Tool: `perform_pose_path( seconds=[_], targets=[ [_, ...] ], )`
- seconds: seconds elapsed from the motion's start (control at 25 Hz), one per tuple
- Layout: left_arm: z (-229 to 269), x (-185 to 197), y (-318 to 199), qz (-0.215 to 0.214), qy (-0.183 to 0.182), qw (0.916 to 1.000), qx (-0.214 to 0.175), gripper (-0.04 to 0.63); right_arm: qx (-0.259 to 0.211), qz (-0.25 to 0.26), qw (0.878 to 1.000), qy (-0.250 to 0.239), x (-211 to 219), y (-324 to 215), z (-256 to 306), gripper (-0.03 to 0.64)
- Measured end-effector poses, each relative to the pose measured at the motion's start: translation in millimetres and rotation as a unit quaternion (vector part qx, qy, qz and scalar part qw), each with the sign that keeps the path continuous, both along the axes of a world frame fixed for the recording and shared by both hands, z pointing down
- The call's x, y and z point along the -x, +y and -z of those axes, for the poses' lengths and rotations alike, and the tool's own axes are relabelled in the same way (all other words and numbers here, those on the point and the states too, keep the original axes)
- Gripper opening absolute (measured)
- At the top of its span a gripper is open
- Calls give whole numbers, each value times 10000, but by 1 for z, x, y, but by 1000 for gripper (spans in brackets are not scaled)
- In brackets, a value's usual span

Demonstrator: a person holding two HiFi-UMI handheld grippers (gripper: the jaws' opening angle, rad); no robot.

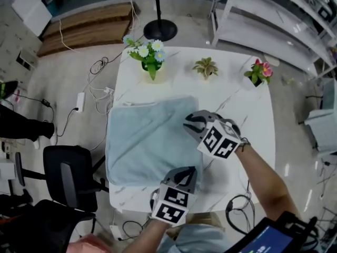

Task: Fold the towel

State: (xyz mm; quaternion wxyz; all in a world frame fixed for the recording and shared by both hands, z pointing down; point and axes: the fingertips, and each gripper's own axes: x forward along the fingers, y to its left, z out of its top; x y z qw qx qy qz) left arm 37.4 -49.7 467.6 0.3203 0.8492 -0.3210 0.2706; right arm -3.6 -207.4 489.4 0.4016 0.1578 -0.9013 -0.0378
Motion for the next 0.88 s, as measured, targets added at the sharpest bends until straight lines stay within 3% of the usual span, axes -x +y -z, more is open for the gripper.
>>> perform_pose_path(
  seconds=[0.16, 0.48, 0.6, 0.72, 0.8, 0.88],
  targets=[
    [-34, -30, 15, -513, -175, 9962, 688, 8, 240, 245, 9978, 561, -23, 3, -26, 50],
    [-42, -118, 78, -1481, 165, 9812, 1229, 8, 588, -308, 9943, 833, -138, 24, -33, 41],
    [-32, -155, 95, -1829, 433, 9758, 1120, 8, 834, -653, 9891, 1018, -194, 37, -38, 38],
    [-6, -157, 82, -1705, 663, 9798, 805, 8, 1254, -993, 9821, 996, -235, 46, -32, 51],
    [10, -147, 66, -1467, 781, 9845, 551, 8, 1317, -1252, 9821, 501, -235, 40, -5, 61],
    [17, -137, 50, -1309, 782, 9877, 336, 8, 1035, -1439, 9841, -112, -213, 21, 31, 61]
  ],
)
